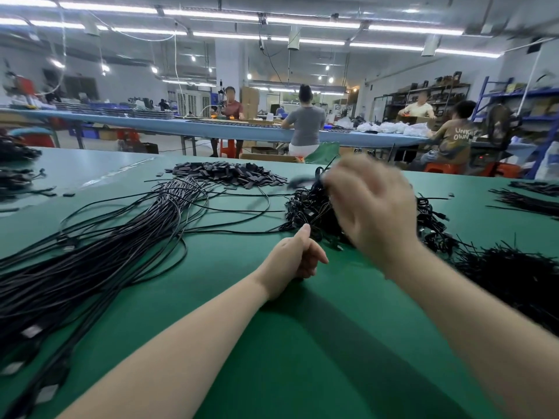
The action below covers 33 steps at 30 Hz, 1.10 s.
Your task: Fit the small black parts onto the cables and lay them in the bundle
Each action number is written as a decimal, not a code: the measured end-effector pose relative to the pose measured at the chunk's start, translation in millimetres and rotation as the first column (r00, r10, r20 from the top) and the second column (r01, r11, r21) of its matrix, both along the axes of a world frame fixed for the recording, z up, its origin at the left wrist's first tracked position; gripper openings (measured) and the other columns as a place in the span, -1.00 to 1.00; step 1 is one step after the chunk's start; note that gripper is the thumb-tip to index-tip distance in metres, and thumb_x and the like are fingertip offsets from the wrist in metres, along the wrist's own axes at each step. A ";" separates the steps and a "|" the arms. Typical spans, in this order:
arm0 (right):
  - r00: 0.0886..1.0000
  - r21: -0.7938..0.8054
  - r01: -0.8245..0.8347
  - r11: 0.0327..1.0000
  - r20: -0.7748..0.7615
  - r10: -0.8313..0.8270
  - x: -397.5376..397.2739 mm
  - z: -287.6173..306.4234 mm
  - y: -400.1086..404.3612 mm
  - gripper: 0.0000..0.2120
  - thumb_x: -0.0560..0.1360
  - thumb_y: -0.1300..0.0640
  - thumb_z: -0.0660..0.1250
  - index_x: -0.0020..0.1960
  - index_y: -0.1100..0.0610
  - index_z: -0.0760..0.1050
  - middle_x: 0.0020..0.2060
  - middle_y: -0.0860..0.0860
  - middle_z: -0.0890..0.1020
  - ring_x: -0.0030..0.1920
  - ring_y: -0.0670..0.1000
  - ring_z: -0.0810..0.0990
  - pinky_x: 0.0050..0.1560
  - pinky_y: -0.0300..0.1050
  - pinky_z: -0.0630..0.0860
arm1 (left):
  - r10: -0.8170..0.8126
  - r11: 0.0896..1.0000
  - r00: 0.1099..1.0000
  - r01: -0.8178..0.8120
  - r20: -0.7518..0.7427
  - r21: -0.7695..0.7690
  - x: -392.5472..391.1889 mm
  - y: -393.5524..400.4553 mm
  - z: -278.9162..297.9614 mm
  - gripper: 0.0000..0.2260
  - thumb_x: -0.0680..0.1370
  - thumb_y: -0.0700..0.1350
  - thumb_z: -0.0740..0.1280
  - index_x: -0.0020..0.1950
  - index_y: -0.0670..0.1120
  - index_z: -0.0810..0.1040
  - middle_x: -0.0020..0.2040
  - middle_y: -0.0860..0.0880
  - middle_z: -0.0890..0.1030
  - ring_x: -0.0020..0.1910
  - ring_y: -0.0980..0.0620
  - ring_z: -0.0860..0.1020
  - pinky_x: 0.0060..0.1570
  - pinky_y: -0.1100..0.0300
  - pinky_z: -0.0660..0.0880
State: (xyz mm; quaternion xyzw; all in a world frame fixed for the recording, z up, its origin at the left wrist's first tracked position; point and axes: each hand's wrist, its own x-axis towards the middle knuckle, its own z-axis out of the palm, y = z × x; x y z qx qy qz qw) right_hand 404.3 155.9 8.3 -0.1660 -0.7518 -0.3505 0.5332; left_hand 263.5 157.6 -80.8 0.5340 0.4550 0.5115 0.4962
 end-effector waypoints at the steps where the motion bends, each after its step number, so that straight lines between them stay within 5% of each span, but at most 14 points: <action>1: 0.996 -0.019 0.078 0.997 -0.049 -0.079 -0.8 21.3 8.0 -0.85 0.50 0.26 0.35 0.06 0.15 0.54 -0.05 0.14 0.63 -0.16 0.16 0.60 -0.15 -0.11 0.39 | 0.004 1.000 1.000 -0.004 -0.009 -0.011 0.2 0.1 0.3 -0.38 0.66 0.12 0.03 -0.50 -0.03 0.58 -0.51 0.04 0.46 -0.51 0.10 0.43 -0.45 0.33 0.36; 3: 0.939 -0.259 0.311 0.914 -0.068 -0.338 2.4 61.5 29.3 -0.78 0.56 0.17 0.28 0.19 0.14 0.50 0.06 0.15 0.57 -0.01 0.18 0.57 -0.03 -0.05 0.37 | 0.009 1.000 1.000 -0.010 -0.025 -0.006 0.3 1.0 1.0 -0.38 0.67 0.12 0.02 -0.48 -0.04 0.59 -0.49 0.02 0.47 -0.50 0.09 0.44 -0.43 0.32 0.37; 6: 0.697 -0.489 0.693 0.529 0.269 -0.664 5.8 80.8 47.9 -0.57 0.52 0.16 0.29 0.38 0.07 0.32 0.19 0.16 0.45 0.11 0.19 0.51 0.11 0.10 0.40 | 0.008 1.000 0.997 -0.008 -0.072 0.007 1.0 -0.4 0.7 -0.39 0.67 0.11 0.00 -0.45 -0.04 0.59 -0.47 0.00 0.49 -0.50 0.10 0.45 -0.46 0.37 0.36; 9: 0.727 -0.492 0.684 0.539 0.400 -0.558 -5.6 40.6 33.5 -0.68 0.53 0.06 0.25 0.28 0.04 0.42 -0.05 0.05 0.55 -0.03 0.11 0.57 -0.10 -0.04 0.34 | 0.031 0.999 0.995 -0.029 -0.094 0.016 3.1 -1.5 2.7 -0.42 0.68 0.08 0.01 -0.41 -0.11 0.57 -0.48 0.00 0.48 -0.52 0.12 0.45 -0.47 0.37 0.36; 11: 0.781 -0.537 0.624 0.568 0.447 -0.437 -11.7 -10.4 18.8 -0.74 0.55 0.00 0.19 0.21 0.01 0.45 -0.01 0.02 0.60 0.01 0.11 0.59 -0.17 -0.07 0.31 | 0.136 0.989 0.971 -0.122 -0.198 0.080 7.0 -2.0 2.7 -0.43 0.68 0.06 0.03 -0.43 -0.09 0.55 -0.46 -0.02 0.49 -0.47 0.08 0.47 -0.37 0.29 0.40; 12: 0.787 -0.558 0.615 0.557 0.481 -0.386 -12.0 -36.2 10.4 -0.76 0.56 -0.01 0.16 0.18 0.01 0.45 0.03 0.02 0.58 0.04 0.12 0.58 -0.16 -0.07 0.33 | 0.239 0.969 0.902 -0.198 -0.359 0.149 8.5 -2.0 0.5 -0.45 0.67 0.07 0.03 -0.44 -0.07 0.51 -0.41 -0.03 0.51 -0.38 0.03 0.50 -0.28 0.22 0.39; 15: 0.883 -0.788 0.469 0.400 0.428 -0.192 -3.4 -89.1 -0.1 -0.77 0.58 0.01 0.09 0.08 0.04 0.48 0.03 0.01 0.55 0.05 0.12 0.54 -0.05 -0.06 0.45 | 0.506 0.862 0.434 -0.247 -0.745 0.442 13.9 -6.7 -13.7 -0.59 0.64 0.09 0.05 -0.32 -0.05 0.43 -0.20 -0.02 0.48 -0.10 -0.09 0.49 -0.19 0.13 0.31; 17: 0.931 -0.879 0.364 0.308 0.345 -0.117 2.1 -96.7 4.1 -0.77 0.57 0.05 0.09 0.01 0.07 0.50 -0.02 0.00 0.56 0.02 0.10 0.53 -0.04 -0.03 0.49 | 0.556 0.831 0.297 -0.197 -0.776 0.520 16.8 -8.4 -19.0 -0.70 0.62 0.06 0.09 -0.16 -0.04 0.50 -0.07 -0.02 0.51 0.01 -0.08 0.49 -0.18 0.13 0.32; 22: 0.937 -0.882 0.346 0.320 0.341 -0.072 4.7 -99.2 8.8 -0.74 0.55 0.05 0.12 0.12 0.03 0.54 0.09 -0.02 0.57 0.12 0.06 0.52 0.06 -0.04 0.48 | 0.478 0.878 0.001 0.021 -0.878 0.478 8.4 -16.2 -9.0 -0.77 0.62 0.03 0.06 0.15 -0.01 0.42 0.13 -0.01 0.48 0.08 -0.10 0.51 -0.14 0.11 0.36; 25: 0.945 -0.884 0.324 0.336 0.320 -0.071 5.5 -101.3 11.4 -0.72 0.58 0.01 0.13 0.20 -0.02 0.53 0.17 -0.08 0.55 0.19 0.01 0.49 0.13 -0.09 0.46 | 0.523 0.852 -0.325 0.223 -0.788 0.473 -48.1 -21.8 11.1 -0.77 0.58 -0.01 0.10 0.19 0.04 0.43 0.12 0.02 0.52 0.04 -0.07 0.57 -0.15 0.14 0.34; 27: 0.949 -0.885 0.313 0.344 0.310 -0.066 5.5 -101.7 12.6 -0.72 0.58 0.00 0.13 0.21 -0.04 0.52 0.19 -0.09 0.55 0.19 -0.01 0.49 0.13 -0.11 0.45 | 0.428 0.890 -0.573 0.135 -0.699 0.434 -107.7 -25.1 30.7 -0.77 0.55 -0.08 0.15 0.19 0.06 0.43 0.11 0.05 0.51 0.04 -0.01 0.56 -0.18 0.15 0.30; 30: 0.947 -0.882 0.317 0.348 0.315 -0.064 4.6 -101.9 12.3 -0.72 0.58 0.01 0.13 0.22 -0.04 0.52 0.18 -0.09 0.55 0.19 -0.01 0.49 0.15 -0.09 0.45 | 0.090 0.898 -0.652 -0.274 -0.753 0.345 -204.4 -43.1 44.9 -0.75 0.54 -0.13 0.15 0.20 0.06 0.44 0.02 0.05 0.47 0.03 0.02 0.55 -0.17 0.15 0.46; 33: 0.945 -0.876 0.323 0.358 0.320 -0.070 3.5 -101.7 11.7 -0.71 0.58 0.01 0.13 0.22 -0.04 0.52 0.18 -0.08 0.55 0.18 0.00 0.50 0.13 -0.08 0.46 | -0.268 0.845 -0.507 -0.532 -0.819 0.052 -275.4 -60.4 46.3 -0.71 0.61 -0.04 0.12 0.32 0.01 0.43 0.17 0.00 0.54 0.16 0.01 0.54 0.16 0.15 0.48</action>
